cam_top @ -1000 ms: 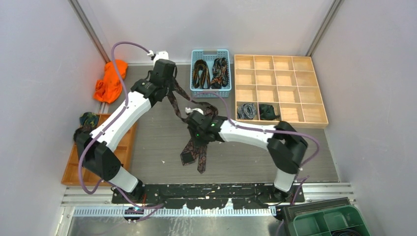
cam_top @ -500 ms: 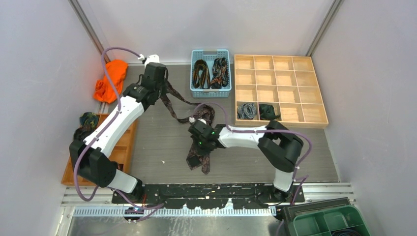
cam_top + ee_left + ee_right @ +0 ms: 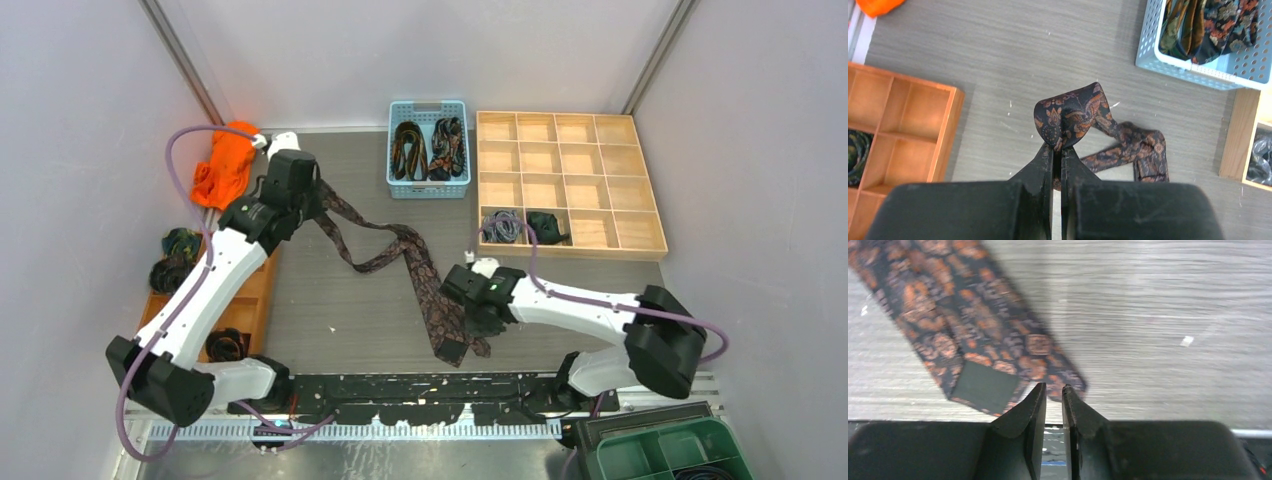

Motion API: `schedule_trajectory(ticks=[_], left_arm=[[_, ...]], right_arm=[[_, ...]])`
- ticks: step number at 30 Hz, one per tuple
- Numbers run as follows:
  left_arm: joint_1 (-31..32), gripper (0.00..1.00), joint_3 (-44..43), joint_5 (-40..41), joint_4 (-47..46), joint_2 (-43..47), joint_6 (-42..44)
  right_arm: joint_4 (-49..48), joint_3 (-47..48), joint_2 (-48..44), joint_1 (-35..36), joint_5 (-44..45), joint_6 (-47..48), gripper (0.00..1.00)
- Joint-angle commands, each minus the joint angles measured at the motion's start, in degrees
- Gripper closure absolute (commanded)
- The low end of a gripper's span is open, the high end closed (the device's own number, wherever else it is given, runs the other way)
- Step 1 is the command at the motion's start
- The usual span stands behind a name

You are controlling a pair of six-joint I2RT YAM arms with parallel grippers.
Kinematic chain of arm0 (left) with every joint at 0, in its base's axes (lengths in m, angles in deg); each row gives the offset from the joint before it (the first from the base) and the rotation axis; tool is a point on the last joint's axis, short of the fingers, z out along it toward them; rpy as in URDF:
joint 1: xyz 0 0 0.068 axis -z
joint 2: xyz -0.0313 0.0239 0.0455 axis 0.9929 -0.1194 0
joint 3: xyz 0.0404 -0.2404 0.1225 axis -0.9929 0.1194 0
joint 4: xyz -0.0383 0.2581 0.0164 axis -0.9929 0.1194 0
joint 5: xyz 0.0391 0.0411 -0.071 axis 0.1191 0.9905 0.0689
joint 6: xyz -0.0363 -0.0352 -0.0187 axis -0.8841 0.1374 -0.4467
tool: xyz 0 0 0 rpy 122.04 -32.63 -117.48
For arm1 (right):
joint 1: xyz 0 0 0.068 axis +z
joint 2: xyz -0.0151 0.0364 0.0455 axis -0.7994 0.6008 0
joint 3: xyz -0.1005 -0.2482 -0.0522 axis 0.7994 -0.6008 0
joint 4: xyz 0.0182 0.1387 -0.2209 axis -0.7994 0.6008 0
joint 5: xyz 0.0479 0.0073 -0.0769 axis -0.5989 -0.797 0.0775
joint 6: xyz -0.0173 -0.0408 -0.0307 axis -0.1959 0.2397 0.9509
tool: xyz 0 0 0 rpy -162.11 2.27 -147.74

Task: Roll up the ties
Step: Flatten out the tie at the center of the board.

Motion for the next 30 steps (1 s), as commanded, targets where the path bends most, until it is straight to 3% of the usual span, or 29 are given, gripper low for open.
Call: schedule_trajectory(ticks=[1,4,7,8,15,21,24,27,30], left_arm=[[-0.1,1.00,1.6,-0.5,5.8,4.6,-4.3],[-0.1,1.00,3.5,0.0,7.4,6.6,-4.9],[-0.1,1.00,5.8,-0.2,6.4,7.3,-5.0],[-0.1,1.00,6.2,-0.3,6.1,7.1,-5.0],[-0.1,1.00,6.5,-1.8,3.9,3.7,-5.7],[-0.1,1.00,7.4,-2.8,3.2,2.0,-5.8],[-0.1,1.00,7.9,-3.0,3.0,2.4,-5.9],[-0.1,1.00,8.9,-3.4,2.7,3.2,-6.1],[-0.1,1.00,10.3,-3.7,2.1,4.2,-6.4]], right_arm=[[12.5,-0.8,-5.1,-6.0,6.8,-3.3,0.75],[13.4,-1.3,-8.2,-11.6,7.1,-1.2,0.77],[10.6,1.7,-12.1,-10.4,6.2,0.7,0.96],[9.0,2.7,-12.1,-9.5,4.9,1.2,0.99],[0.1,11.8,2.3,1.7,-0.5,2.1,0.99],[-7.7,17.6,17.5,2.9,-2.8,4.3,0.99],[-6.8,20.1,22.6,2.8,-0.9,5.3,0.99],[-5.1,18.2,24.0,2.0,-0.9,3.3,0.99],[-4.4,9.8,21.0,1.5,-2.2,-1.5,0.99]])
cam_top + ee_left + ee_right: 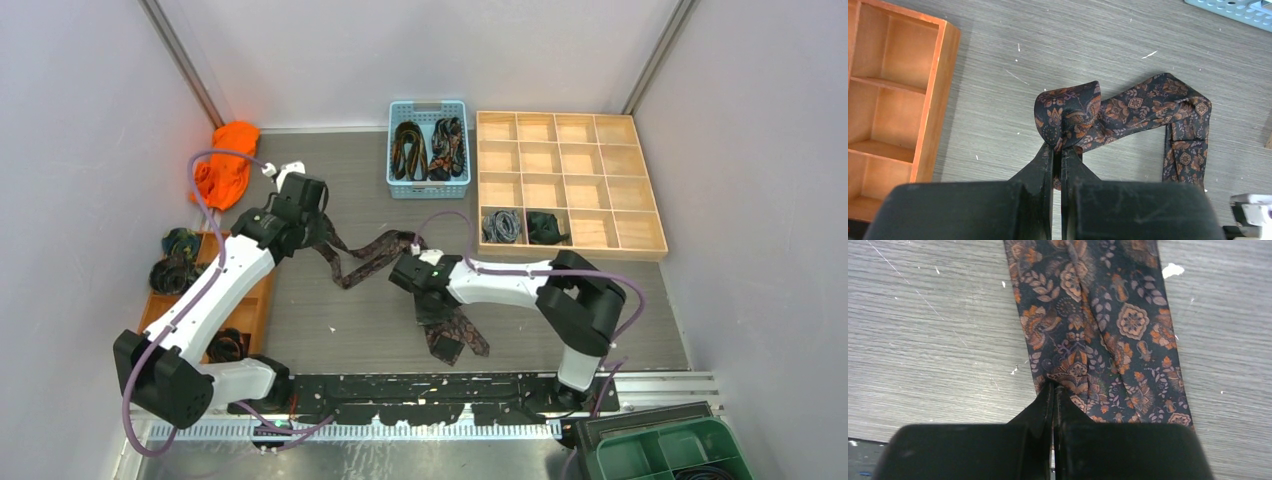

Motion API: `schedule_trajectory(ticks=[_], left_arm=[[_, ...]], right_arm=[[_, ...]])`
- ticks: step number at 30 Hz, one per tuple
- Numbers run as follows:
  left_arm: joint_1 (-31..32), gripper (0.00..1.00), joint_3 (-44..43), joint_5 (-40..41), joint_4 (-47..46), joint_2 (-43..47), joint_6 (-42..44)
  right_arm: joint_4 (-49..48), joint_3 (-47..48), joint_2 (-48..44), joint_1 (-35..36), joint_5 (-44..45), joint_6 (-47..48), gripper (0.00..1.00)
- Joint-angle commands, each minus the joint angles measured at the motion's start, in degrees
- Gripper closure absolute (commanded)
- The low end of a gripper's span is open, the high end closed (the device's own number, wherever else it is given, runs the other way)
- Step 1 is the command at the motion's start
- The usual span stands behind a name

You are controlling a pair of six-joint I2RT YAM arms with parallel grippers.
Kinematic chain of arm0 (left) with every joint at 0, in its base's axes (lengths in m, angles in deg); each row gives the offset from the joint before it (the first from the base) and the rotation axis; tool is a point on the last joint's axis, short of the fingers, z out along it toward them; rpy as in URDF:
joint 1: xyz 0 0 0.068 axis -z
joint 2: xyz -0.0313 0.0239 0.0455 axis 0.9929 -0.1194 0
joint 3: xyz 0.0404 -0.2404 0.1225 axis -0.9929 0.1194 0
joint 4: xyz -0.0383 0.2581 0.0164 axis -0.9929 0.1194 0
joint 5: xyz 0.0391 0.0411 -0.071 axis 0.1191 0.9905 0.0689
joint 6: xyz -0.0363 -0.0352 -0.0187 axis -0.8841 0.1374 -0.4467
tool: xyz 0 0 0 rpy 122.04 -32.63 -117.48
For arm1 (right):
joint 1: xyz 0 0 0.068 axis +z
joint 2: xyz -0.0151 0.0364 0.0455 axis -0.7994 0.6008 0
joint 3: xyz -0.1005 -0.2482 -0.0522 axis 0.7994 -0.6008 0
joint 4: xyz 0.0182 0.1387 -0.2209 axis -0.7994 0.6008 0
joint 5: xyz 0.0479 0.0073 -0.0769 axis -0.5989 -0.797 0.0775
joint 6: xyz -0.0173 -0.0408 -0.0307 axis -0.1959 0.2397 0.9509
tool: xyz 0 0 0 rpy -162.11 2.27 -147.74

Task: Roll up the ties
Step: Flatten out the tie at the center of the board.

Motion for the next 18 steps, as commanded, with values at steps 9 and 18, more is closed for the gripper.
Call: schedule_trajectory(ticks=[9,18], left_arm=[[-0.1,1.00,3.6,-1.8,-2.4,4.4,-1.6],[-0.1,0.98,5.3,-0.1,0.5,8.3,-2.5]], right_arm=[[1.8,-30.8,-20.4,-9.8,-4.4,-16.3,0.93],[7.5,-28.1,-22.2,-22.2,-0.2,-16.2,0.89]])
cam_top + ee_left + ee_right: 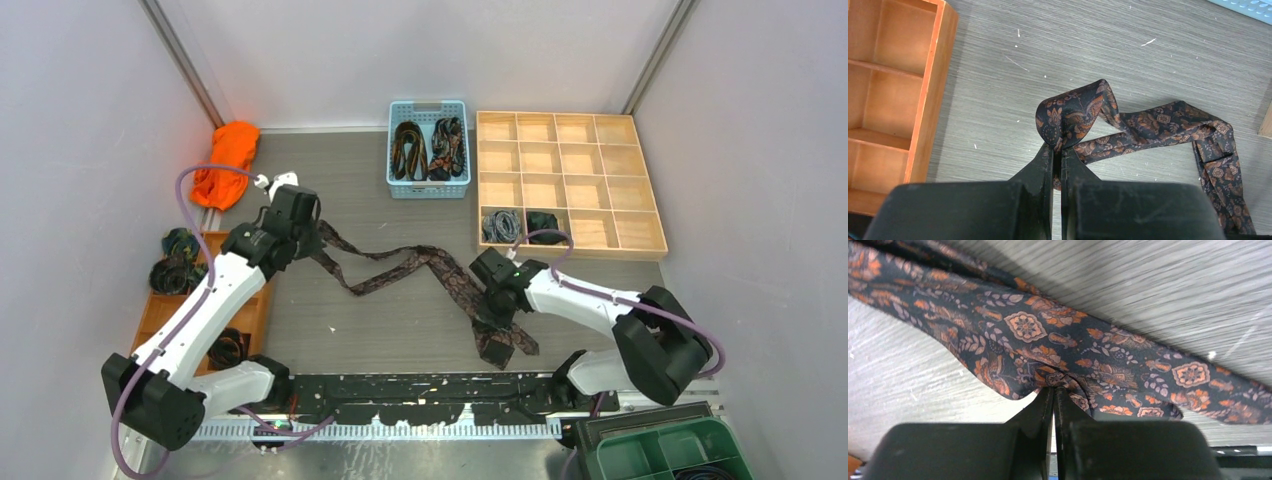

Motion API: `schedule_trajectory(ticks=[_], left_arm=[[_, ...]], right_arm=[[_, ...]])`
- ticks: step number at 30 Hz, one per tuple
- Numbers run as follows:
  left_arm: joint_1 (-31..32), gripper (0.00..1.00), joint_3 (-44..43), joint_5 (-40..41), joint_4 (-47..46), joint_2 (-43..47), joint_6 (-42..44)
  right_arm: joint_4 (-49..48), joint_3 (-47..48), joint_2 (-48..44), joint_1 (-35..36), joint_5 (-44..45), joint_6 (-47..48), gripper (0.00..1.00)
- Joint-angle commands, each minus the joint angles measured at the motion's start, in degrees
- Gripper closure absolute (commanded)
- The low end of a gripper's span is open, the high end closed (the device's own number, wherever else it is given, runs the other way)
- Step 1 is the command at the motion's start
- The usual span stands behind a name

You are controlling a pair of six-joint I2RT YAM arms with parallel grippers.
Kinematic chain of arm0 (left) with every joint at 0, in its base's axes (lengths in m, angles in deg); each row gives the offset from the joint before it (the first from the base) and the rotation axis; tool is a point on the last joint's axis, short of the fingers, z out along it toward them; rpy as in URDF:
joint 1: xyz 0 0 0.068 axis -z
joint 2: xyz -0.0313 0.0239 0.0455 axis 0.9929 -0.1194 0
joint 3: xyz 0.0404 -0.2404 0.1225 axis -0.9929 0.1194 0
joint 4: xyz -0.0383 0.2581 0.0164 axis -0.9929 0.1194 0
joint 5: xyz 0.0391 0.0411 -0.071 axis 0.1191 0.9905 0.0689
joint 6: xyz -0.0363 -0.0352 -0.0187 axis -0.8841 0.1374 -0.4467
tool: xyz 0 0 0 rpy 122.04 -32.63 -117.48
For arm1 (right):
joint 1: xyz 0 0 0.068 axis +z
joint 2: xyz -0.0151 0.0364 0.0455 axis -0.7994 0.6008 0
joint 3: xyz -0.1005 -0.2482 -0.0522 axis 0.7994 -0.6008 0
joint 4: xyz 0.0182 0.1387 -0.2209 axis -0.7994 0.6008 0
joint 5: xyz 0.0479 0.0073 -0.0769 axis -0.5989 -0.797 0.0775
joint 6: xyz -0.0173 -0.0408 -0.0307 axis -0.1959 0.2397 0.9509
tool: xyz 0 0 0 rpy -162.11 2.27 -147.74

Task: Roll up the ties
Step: Flatten out the tie at the center of the board.

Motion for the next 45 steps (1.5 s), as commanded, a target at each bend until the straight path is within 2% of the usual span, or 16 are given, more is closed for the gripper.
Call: schedule_trajectory(ticks=[1,5,6,8,13,15,23,30,36,38,40,43,45], left_arm=[[-0.2,0.98,0.2,2.6,1.7,2.9,-1.5],[-0.2,0.92,0.6,4.6,4.2,2.9,-2.8],[-0.2,0.89,0.9,4.7,4.6,3.0,-3.3],[-0.3,0.84,1.4,5.1,4.8,2.9,-3.7],[-1.5,0.60,1.1,8.3,5.2,4.0,-3.9],[-3.1,0.55,1.1,9.7,4.3,4.7,-3.8],[-11.6,0.52,-1.2,7.5,3.3,4.3,-3.1],[-11.8,0.52,-0.8,5.4,2.7,7.3,-2.7],[-11.8,0.52,-1.6,3.5,3.2,8.0,-1.6],[-11.8,0.54,-1.7,0.8,2.8,8.1,-1.1],[-11.8,0.66,-1.1,-4.5,1.0,8.3,-0.4],[-11.8,0.91,1.4,-12.5,-3.6,9.3,0.2],[-11.8,0.99,3.6,-18.1,-8.0,11.1,0.6]], right_arm=[[11.6,0.4,4.5,-4.2,8.9,0.2,0.89],[15.4,5.1,12.9,-5.3,8.1,-0.1,0.90],[17.1,7.4,15.4,-5.3,8.0,0.5,0.97],[18.6,10.3,19.2,-4.3,7.9,1.9,0.99],[20.5,16.1,20.4,-2.5,11.4,2.3,0.99],[22.0,17.1,20.3,-3.2,13.7,2.9,0.99],[27.9,19.7,22.9,-7.9,19.6,5.1,0.99],[32.5,23.1,23.8,-16.1,25.0,8.6,0.99],[34.2,23.9,20.4,-27.6,28.3,14.6,0.99],[34.5,24.6,18.5,-30.3,29.7,16.6,0.99],[34.5,27.1,15.7,-29.8,29.4,18.6,0.99],[29.4,30.8,8.6,-25.8,22.1,23.0,0.98],[24.3,32.9,4.9,-21.8,19.5,24.6,0.88]])
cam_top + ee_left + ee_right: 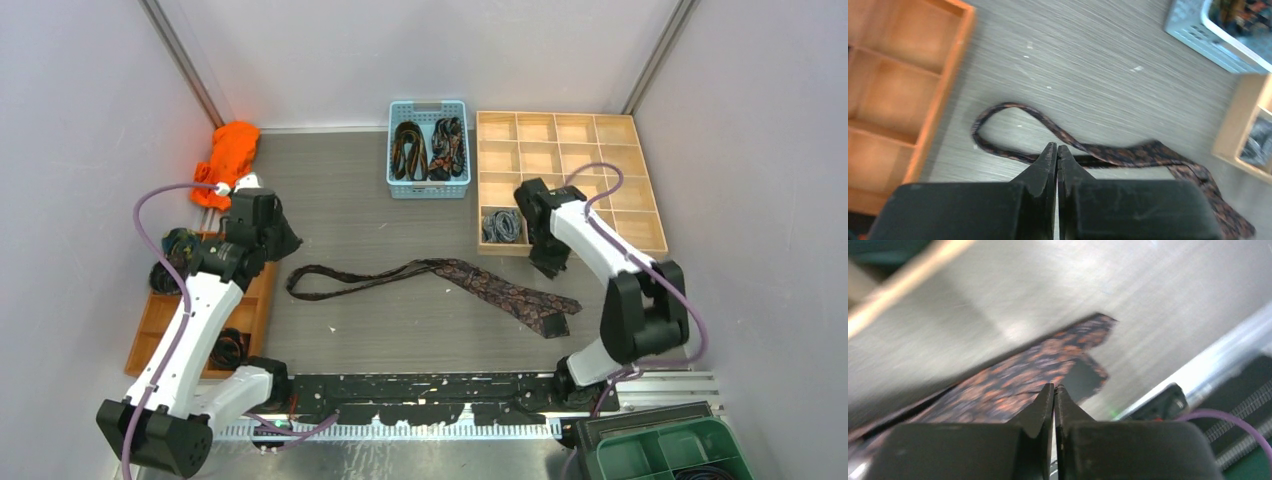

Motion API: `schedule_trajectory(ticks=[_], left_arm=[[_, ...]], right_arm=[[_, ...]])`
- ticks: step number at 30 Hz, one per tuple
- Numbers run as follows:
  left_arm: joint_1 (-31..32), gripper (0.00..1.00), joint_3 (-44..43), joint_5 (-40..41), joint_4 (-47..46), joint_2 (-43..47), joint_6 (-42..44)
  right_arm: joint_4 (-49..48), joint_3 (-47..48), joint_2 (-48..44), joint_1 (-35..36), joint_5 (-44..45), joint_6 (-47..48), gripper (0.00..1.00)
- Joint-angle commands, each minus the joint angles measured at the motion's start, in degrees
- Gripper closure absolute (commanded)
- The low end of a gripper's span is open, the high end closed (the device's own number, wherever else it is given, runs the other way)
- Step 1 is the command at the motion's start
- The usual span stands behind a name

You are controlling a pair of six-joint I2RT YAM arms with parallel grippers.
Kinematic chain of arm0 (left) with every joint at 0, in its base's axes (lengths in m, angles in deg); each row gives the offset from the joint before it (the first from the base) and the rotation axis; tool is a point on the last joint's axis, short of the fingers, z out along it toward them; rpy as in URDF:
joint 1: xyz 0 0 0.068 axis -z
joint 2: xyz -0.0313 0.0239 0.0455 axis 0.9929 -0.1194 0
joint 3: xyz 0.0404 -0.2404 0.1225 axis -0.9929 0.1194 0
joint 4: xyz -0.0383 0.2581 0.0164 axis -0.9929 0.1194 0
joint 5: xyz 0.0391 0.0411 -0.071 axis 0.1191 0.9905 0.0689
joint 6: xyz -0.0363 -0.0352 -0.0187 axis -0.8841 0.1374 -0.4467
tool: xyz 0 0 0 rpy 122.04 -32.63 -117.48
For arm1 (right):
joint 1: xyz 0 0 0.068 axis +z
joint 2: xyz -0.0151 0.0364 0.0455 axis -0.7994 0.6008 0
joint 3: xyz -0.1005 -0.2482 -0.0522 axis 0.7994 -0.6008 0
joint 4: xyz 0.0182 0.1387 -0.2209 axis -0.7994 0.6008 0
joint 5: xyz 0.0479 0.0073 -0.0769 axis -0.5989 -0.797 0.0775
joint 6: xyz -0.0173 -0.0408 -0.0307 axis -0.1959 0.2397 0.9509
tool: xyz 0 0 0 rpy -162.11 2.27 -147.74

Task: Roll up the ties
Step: Flatten out the tie at the center of the board.

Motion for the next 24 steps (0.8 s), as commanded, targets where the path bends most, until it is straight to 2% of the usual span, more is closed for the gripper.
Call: schedule_trajectory(ticks=[1,3,6,10,12,14,16,20,24], left_arm=[[-0.1,1.00,3.2,-15.9,-11.2,4.4,2.2],[0.1,1.00,5.1,-21.0,-14.6,6.4,2.3],[1.5,1.00,7.8,-24.3,-18.9,9.2,1.8],[6.2,1.00,10.4,-26.5,-24.9,7.9,0.1],[11.1,1.00,10.2,-24.9,-26.0,5.1,-0.1],[18.1,1.00,9.5,-19.2,-26.7,2.1,0.7],[21.4,1.00,8.7,-16.5,-27.1,-1.4,1.0],[22.3,1.00,8.9,-15.3,-29.1,-7.1,-0.5],[22.3,1.00,9.1,-15.0,-30.4,-11.5,-1.2]], right_arm=[[-8.6,7.6,-10.2,7.8,-5.7,6.4,0.86],[-10.3,10.9,-9.1,10.0,-8.2,8.0,0.86],[-12.6,15.5,-3.3,12.3,-14.0,11.4,0.98],[-15.3,22.9,9.1,15.2,-20.6,15.5,0.99],[-16.6,27.1,14.7,16.2,-22.6,16.9,0.99],[-17.2,32.1,19.7,17.0,-24.7,18.7,0.99],[-16.3,37.3,24.5,17.7,-27.2,20.3,0.99],[-15.4,44.0,31.1,18.3,-32.0,22.6,0.99],[-16.6,44.5,34.0,18.6,-37.0,23.4,0.99]])
